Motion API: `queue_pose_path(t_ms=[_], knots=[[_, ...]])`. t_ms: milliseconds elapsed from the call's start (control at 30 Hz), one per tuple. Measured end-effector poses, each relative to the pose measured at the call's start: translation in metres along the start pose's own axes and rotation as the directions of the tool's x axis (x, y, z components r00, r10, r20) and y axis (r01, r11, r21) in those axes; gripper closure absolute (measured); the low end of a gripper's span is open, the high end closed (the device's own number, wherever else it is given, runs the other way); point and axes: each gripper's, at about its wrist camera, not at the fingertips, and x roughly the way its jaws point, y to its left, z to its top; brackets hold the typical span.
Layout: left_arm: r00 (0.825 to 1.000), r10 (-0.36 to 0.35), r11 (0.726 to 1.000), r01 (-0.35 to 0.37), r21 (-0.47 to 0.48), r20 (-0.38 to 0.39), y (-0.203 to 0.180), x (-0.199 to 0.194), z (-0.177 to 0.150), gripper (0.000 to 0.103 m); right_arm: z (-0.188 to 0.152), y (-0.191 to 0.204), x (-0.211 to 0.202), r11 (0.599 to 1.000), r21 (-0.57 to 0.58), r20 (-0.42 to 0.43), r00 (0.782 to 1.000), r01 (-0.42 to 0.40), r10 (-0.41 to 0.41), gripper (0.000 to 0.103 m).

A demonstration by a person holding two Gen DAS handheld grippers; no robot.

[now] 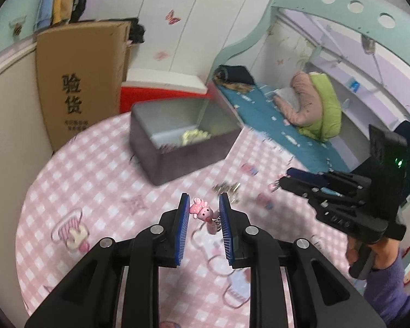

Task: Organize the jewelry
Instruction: 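Lift the pink bear charm with the left gripper toward the grey box, then lower the pink bear charm into the grey box and open left gripper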

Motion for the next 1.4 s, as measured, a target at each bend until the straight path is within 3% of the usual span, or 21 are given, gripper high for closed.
queue_pose_path(t_ms=[233, 400, 500, 867, 1233, 1400], knots=[[0.999, -0.030, 0.999, 0.029, 0.035, 0.029, -0.007, 0.000, 0.053, 0.083, 0.038, 0.005, -0.006, 1.000, 0.012, 0.061, 0.998, -0.017, 0.017, 0.078], [0.997, -0.066, 0.998, 0.065, -0.017, -0.041, 0.005, 0.026, 0.089, 0.083, 0.069, 0.007, 0.007, 0.999, 0.028, 0.058, 0.998, -0.039, 0.037, 0.078], [0.995, -0.051, 0.998, 0.047, -0.044, -0.090, 0.012, 0.048, 0.100, 0.083, 0.085, 0.005, 0.024, 0.999, 0.041, 0.042, 0.999, -0.032, 0.030, 0.078], [0.984, 0.061, 0.997, -0.069, -0.040, -0.170, 0.029, 0.101, 0.097, 0.082, 0.101, 0.005, 0.073, 0.999, 0.031, -0.034, 0.999, -0.029, 0.030, 0.078], [0.976, 0.065, 0.996, -0.076, -0.043, -0.208, 0.032, 0.116, 0.091, 0.082, 0.100, 0.009, 0.089, 0.999, 0.021, -0.070, 0.997, -0.038, 0.039, 0.078], [0.974, 0.062, 0.995, -0.076, -0.057, -0.217, 0.033, 0.115, 0.091, 0.076, 0.101, 0.007, 0.092, 0.999, 0.037, -0.079, 0.996, -0.040, 0.043, 0.078]])
